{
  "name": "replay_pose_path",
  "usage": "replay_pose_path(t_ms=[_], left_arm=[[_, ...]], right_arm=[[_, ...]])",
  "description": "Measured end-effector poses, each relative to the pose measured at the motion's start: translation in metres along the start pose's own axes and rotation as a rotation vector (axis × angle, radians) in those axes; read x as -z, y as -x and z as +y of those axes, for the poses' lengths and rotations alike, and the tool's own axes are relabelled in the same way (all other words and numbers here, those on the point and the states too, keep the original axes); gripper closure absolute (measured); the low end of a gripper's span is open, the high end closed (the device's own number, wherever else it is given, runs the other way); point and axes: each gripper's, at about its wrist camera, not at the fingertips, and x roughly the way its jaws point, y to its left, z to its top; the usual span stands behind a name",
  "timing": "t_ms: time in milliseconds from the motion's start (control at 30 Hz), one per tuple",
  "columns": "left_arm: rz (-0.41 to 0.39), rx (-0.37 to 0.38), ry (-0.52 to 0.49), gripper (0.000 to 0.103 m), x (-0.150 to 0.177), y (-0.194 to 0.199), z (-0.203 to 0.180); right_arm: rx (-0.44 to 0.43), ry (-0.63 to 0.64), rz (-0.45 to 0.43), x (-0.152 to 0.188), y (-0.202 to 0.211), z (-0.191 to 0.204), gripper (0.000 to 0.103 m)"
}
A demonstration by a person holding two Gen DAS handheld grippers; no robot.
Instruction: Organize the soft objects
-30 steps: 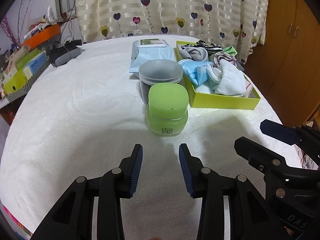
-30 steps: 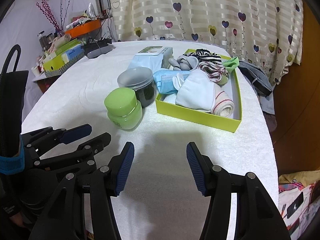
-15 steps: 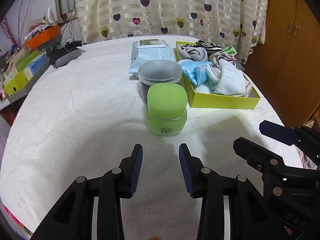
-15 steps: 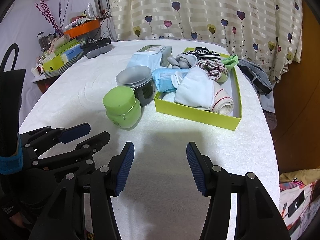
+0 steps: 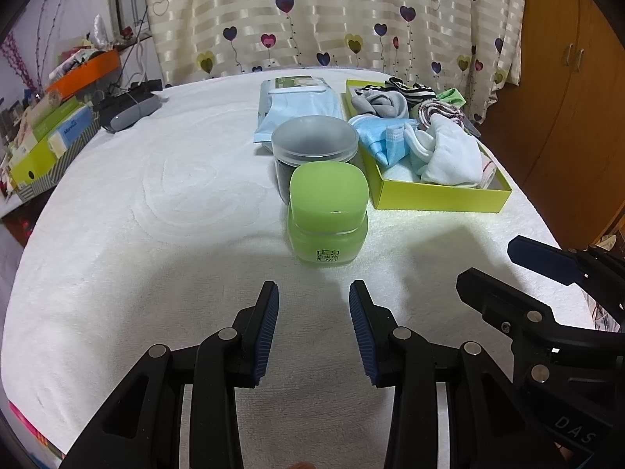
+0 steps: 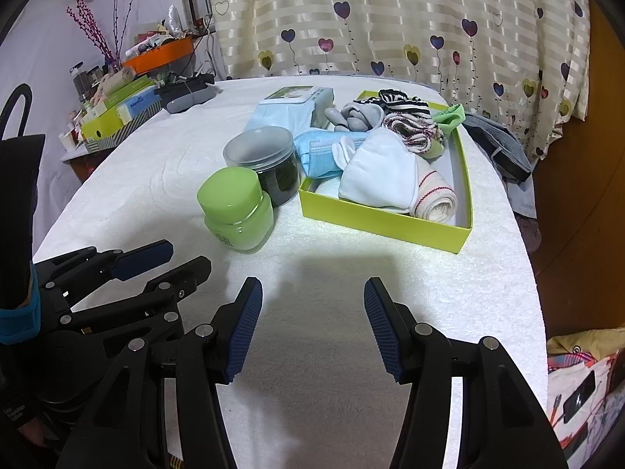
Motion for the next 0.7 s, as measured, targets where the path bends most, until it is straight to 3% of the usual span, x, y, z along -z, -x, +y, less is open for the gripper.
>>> replay_pose_path(t_ms=[700], left_arm=[[0.002,-0.005,0.000,0.067,-0.0006,0.0006,-0.0007]], right_arm=[[0.001,-0.001,-0.001,0.0001,-0.0006,0.0000,0.048]])
